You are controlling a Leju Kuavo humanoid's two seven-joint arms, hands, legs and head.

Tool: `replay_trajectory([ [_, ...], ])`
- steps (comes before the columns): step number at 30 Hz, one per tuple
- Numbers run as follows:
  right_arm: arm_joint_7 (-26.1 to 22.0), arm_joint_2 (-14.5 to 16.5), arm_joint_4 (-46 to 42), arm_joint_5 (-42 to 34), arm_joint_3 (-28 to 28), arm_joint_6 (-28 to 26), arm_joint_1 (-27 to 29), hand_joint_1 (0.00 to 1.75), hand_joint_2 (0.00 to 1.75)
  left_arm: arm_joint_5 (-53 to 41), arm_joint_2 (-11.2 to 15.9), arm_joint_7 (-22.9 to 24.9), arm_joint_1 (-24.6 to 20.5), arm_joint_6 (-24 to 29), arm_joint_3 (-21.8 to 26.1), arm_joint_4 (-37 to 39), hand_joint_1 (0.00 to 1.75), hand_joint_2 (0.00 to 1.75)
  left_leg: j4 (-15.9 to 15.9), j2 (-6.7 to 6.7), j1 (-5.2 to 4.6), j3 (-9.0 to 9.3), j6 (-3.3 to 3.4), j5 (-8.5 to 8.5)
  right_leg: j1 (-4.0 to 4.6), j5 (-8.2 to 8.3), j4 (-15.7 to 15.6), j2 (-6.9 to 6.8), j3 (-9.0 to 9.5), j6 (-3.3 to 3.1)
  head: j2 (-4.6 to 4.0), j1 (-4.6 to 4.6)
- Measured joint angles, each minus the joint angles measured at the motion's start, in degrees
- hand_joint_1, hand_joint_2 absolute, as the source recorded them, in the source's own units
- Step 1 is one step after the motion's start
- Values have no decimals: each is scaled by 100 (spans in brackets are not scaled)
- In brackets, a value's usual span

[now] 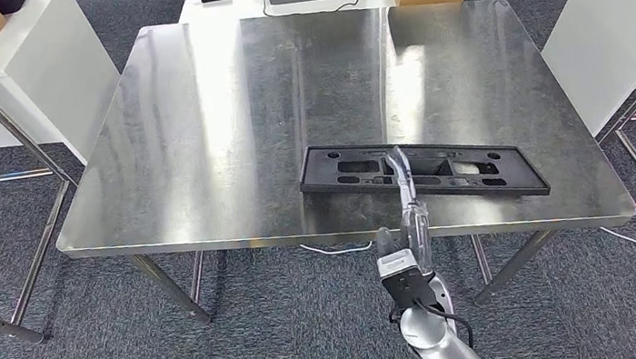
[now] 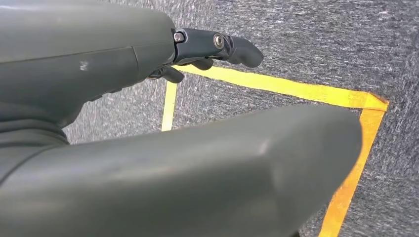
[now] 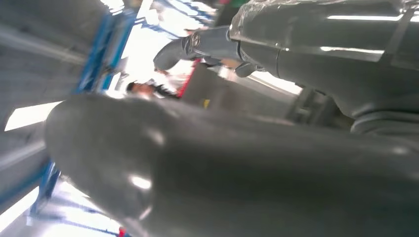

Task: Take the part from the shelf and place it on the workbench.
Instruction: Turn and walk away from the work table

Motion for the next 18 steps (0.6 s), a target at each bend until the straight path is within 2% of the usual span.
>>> replay_trajectory([
  [3, -36, 92, -113, -455, -125, 51, 247, 0, 0, 8, -12, 91, -9, 73, 47, 0, 0, 0, 7, -2, -8, -3, 8, -9, -8, 4, -12, -1, 5, 7, 0, 1],
  [6, -41, 172, -254, -665, -298, 20, 580, 0, 0, -3, -16, 370, -15, 141, 62, 0, 0, 0, -7, -7, 12, 6, 93, 8, -69, 12, -28, -4, 26, 72, 0, -3],
  [7, -44, 192, -335, -665, -371, -12, 719, 0, 0, -5, -18, 447, -16, 152, 64, -1, 0, 0, -26, -7, 45, 20, 120, 34, -74, -59, 70, 25, -9, 72, 0, 0],
  [8, -46, 204, -419, -664, -447, -34, 854, 0, 0, -4, -21, 499, -19, 154, 66, -1, 0, 0, -44, -7, 75, 30, 132, 58, -59, -192, 274, 63, -93, 49, 0, 11],
  [9, -48, 206, -499, -665, -525, -44, 985, 0, 0, -1, -25, 530, -22, 154, 68, -1, 0, 0, -52, -9, 96, 30, 141, 72, -56, -387, 614, 106, -237, 11, 0, 19],
  [11, -49, 201, -611, -671, -657, -45, 1207, 0, 0, 3, -30, 560, -25, 154, 70, -1, 0, 0, -50, -19, 95, 8, 146, 83, -57, -785, 1474, 155, -601, -40, 0, 34],
  [12, -49, 198, -654, -672, -707, -45, 1296, 0, 0, 5, -32, 569, -25, 154, 72, -1, 0, 0, -49, -21, 96, -5, 140, 92, -58, -892, 1755, 164, -710, -31, 0, 36],
  [13, -49, 196, -691, -661, -751, -45, 1369, 0, 0, 9, -33, 579, -24, 154, 75, 0, 0, 0, -47, -24, 99, -14, 127, 103, -61, -900, 1793, 169, -690, 2, 0, 38],
  [14, -49, 196, -733, -638, -789, -50, 1429, 0, 0, 18, -36, 588, -25, 152, 82, 0, 0, 0, -44, -30, 105, -20, 111, 115, -68, -815, 1564, 170, -531, 49, 0, 37],
  [16, -50, 194, -843, -562, -859, -87, 1525, 0, 0, 41, -40, 599, -29, 145, 109, -2, 0, 0, -15, -52, 110, -32, 57, 128, -102, -547, 674, 178, 1, 129, 0, 38],
  [17, -52, 194, -907, -525, -884, -113, 1571, 0, 0, 50, -41, 600, -32, 142, 126, -4, 0, 0, 9, -64, 104, -37, 23, 125, -113, -441, 324, 185, 191, 126, 0, 39],
  [18, -54, 192, -974, -499, -904, -140, 1619, 0, 0, 56, -40, 596, -35, 138, 143, -7, 0, 0, 28, -74, 95, -44, -12, 125, -116, -380, 126, 193, 296, 102, 0, 37],
])
